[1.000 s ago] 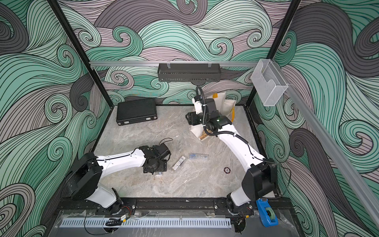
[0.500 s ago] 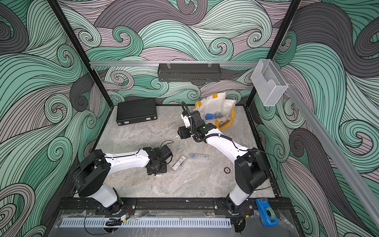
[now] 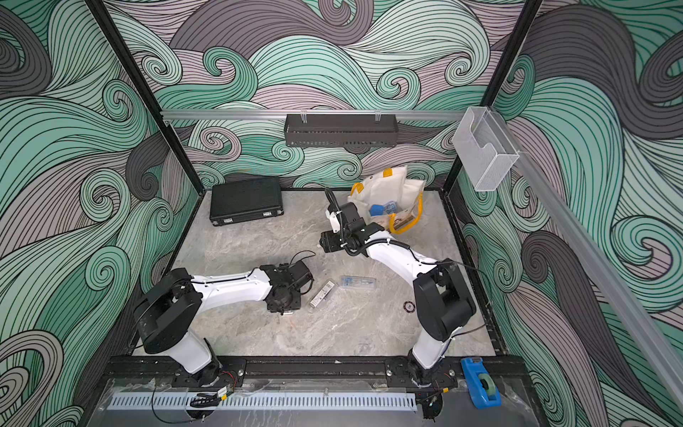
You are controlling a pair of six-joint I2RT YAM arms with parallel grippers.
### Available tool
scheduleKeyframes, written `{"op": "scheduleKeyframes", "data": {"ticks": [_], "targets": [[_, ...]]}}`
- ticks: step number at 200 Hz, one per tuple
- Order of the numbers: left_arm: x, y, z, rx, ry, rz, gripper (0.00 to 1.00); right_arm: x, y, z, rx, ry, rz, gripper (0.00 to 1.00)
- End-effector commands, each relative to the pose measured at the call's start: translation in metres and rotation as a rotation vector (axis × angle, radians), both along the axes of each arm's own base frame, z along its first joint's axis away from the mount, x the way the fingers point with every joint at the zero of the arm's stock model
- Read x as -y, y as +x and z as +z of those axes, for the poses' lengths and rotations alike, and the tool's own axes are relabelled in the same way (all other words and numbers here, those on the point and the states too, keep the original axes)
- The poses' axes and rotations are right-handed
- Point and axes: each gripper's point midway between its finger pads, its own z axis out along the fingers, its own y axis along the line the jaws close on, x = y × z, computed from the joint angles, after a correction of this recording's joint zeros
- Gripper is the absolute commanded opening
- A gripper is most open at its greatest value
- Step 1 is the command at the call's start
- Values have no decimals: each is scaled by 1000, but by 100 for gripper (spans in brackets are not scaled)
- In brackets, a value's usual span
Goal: Put the compass set into the canvas bag
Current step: Pick up the compass set at the center of the board.
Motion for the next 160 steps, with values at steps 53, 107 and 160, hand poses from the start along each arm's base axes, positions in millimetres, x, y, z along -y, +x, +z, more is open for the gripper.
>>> {"op": "scheduleKeyframes", "data": {"ticks": [53,107,160], "targets": [[0,22,11,128,28,-59,50,-9,-4,-18,-68,28,13,64],[6,34,25,221,-16,-93,50,-22,-9,-26,-136,85,35,64],[23,47,43,319,-104,-139,50,-30,-14,-23,-179,135,56,64]]}}
